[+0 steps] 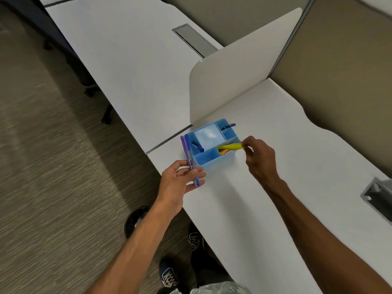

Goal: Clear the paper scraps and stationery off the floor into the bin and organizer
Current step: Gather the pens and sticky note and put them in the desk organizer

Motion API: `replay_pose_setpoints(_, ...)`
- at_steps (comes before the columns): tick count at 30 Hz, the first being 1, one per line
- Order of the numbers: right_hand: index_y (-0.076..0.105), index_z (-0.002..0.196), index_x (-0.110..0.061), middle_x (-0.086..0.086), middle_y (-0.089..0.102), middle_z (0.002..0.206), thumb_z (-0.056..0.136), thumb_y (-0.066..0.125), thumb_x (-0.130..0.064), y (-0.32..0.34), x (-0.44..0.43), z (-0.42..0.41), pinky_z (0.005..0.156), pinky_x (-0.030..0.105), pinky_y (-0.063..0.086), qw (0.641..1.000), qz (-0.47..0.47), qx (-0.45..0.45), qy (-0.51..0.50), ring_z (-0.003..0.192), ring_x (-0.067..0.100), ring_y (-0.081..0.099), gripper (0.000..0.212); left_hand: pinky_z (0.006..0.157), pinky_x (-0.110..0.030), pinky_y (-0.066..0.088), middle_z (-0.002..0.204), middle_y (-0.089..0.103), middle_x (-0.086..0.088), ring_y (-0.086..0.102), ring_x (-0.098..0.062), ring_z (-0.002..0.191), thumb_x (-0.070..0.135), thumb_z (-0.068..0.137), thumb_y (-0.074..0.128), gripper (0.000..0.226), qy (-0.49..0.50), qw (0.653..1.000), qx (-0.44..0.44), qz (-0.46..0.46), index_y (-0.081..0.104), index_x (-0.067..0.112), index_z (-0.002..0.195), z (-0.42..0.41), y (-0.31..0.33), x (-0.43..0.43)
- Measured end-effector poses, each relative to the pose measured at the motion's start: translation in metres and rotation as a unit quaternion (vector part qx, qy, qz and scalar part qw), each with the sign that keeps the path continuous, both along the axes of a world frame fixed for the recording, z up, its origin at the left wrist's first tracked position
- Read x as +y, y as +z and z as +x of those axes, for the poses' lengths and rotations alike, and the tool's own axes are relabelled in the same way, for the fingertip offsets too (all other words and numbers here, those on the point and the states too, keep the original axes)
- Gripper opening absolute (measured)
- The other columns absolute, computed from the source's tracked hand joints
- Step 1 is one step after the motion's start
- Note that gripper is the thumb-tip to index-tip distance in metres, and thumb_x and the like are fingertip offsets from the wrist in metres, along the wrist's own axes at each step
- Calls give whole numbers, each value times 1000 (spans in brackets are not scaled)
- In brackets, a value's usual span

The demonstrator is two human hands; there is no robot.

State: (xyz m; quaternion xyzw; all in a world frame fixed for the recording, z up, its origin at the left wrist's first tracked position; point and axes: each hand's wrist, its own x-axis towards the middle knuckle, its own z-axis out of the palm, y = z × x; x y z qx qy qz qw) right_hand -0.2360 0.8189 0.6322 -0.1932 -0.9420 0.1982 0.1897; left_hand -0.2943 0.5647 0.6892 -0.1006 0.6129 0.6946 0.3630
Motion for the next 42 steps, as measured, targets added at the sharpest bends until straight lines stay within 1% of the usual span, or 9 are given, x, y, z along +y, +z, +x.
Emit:
replay_pose_setpoints(3,63,89,-9,11,69,79,83,77,-8,-16,19,-12,60,24,36,997,46,-17,56,64,24,58,15,82,-42,62,104,77,-10,76,-25,94,8,90,67,25,1,1000,-9,-13,62,12,114,-7,-7,8)
replay_pose_setpoints(8,65,91,-10,11,72,90,87,73,-8,-36,31,-28,63,35,54,992,64,-45,102,80,29,67,9,76,-36,63,102,77,-10,76,-25,93,8,89,67,28,7,999,-21,-24,62,10,116,-13,-15,14)
replay_pose_setpoints(14,67,90,-10,15,72,87,78,82,-19,-37,39,-40,63,36,54,988,77,-71,112,77,31,65,21,77,-38,63,106,76,-12,76,-26,93,23,67,75,55,16,999,-20,-25,61,9,118,-15,-16,18)
replay_pose_setpoints(19,68,90,-12,13,74,84,78,81,-10,-39,48,-32,61,30,52,987,104,-66,105,73,30,65,18,76,-36,63,108,75,-11,76,-24,92,26,64,75,59,13,999,-16,-34,60,11,120,-15,-18,18)
replay_pose_setpoints(23,68,89,-13,11,73,81,82,78,-11,-45,48,-28,58,29,51,985,120,-68,104,72,29,65,12,79,-38,62,108,76,-9,76,-24,92,24,68,75,53,3,999,-17,-41,61,13,118,-12,-19,20)
replay_pose_setpoints(27,72,95,-13,13,75,89,81,81,-18,-49,43,-31,64,35,56,984,108,-90,111,78,31,67,17,80,-39,62,105,77,-9,76,-24,92,9,88,70,28,-1,999,-21,-45,63,14,115,-9,-23,20)
replay_pose_setpoints(31,73,97,-9,16,75,95,78,83,-24,-55,38,-34,71,38,56,982,101,-108,120,83,34,68,26,74,-35,63,103,77,-7,76,-24,91,8,88,70,27,5,999,-26,-47,63,14,113,-6,-26,18)
replay_pose_setpoints(38,75,106,-8,17,71,117,84,78,-10,-69,43,-34,86,44,50,977,114,-131,119,109,37,61,23,71,-32,62,99,78,-4,76,-24,90,10,88,71,27,17,998,-35,-54,63,16,113,-1,-29,17)
replay_pose_setpoints(42,72,113,-8,16,68,123,87,74,-8,-62,34,-31,90,44,48,986,67,-123,95,115,36,58,27,72,-32,62,99,78,-4,76,-23,90,8,90,69,27,14,998,-32,-59,62,16,114,-1,-29,18)
